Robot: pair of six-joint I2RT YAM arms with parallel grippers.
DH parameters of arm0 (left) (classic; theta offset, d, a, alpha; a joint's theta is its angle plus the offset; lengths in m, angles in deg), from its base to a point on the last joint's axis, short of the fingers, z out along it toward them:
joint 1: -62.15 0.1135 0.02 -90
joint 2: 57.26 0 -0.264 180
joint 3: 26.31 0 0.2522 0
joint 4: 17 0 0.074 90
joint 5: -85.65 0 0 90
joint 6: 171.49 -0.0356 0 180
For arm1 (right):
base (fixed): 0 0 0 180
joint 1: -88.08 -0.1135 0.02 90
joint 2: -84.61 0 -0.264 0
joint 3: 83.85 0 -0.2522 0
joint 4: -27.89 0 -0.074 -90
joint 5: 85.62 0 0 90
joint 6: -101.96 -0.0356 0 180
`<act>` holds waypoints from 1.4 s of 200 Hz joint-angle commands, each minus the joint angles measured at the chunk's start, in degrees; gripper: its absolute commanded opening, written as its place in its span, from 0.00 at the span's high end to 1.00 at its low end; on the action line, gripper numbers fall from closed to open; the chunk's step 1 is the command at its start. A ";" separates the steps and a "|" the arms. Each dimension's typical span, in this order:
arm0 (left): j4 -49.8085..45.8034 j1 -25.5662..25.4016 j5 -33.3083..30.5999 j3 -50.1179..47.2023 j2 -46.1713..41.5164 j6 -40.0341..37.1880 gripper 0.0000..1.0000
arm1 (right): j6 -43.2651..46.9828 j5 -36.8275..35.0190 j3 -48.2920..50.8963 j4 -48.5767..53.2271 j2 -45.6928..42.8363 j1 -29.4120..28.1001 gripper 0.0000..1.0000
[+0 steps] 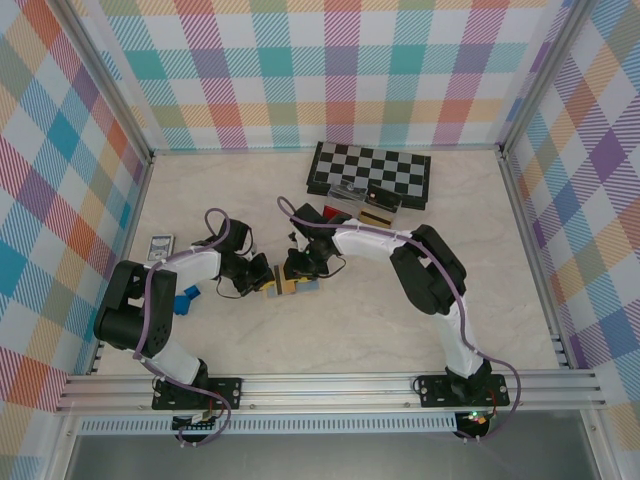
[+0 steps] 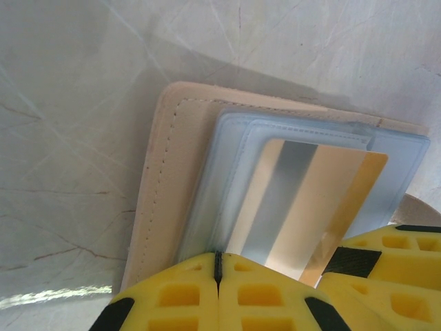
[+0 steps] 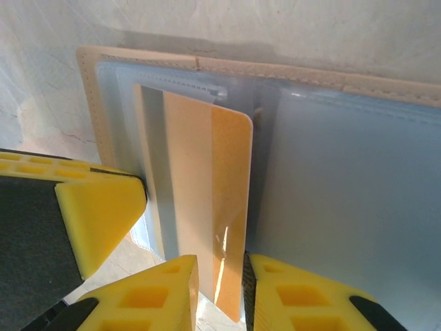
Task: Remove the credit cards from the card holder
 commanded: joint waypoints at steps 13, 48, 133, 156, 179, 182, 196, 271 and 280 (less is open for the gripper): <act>-1.83 -0.40 -3.15 -1.30 2.53 -1.27 0.98 | -0.99 1.15 0.20 -0.74 1.49 0.43 0.75; -1.83 -0.41 -2.97 -1.17 2.88 -1.34 0.98 | -1.01 2.00 0.57 -1.55 2.19 0.69 0.75; -2.88 -0.40 -3.46 -0.62 1.92 -1.71 0.98 | -2.93 5.50 4.43 -7.91 0.37 1.80 0.85; -3.22 -0.40 -3.85 -0.65 1.79 -1.88 0.98 | -2.79 4.86 5.94 -8.12 -1.03 2.10 0.87; -3.40 -0.33 -4.20 -0.66 1.84 -2.00 0.99 | -2.75 3.88 7.22 -7.94 -2.38 2.54 0.88; -3.41 -0.31 -4.23 -0.68 1.83 -2.02 0.99 | -2.75 3.75 7.47 -7.94 -2.54 2.62 0.88; -3.49 -0.31 -4.28 -0.71 1.84 -2.19 1.00 | -2.66 3.70 8.07 -7.94 -3.01 2.82 0.88; -3.67 -0.31 -4.47 -0.72 2.01 -2.37 1.00 | -2.75 5.24 10.02 -9.19 -3.98 3.61 0.87; -3.67 -0.31 -4.48 -0.69 2.01 -2.34 1.00 | -2.75 5.56 10.12 -9.43 -4.00 3.61 0.87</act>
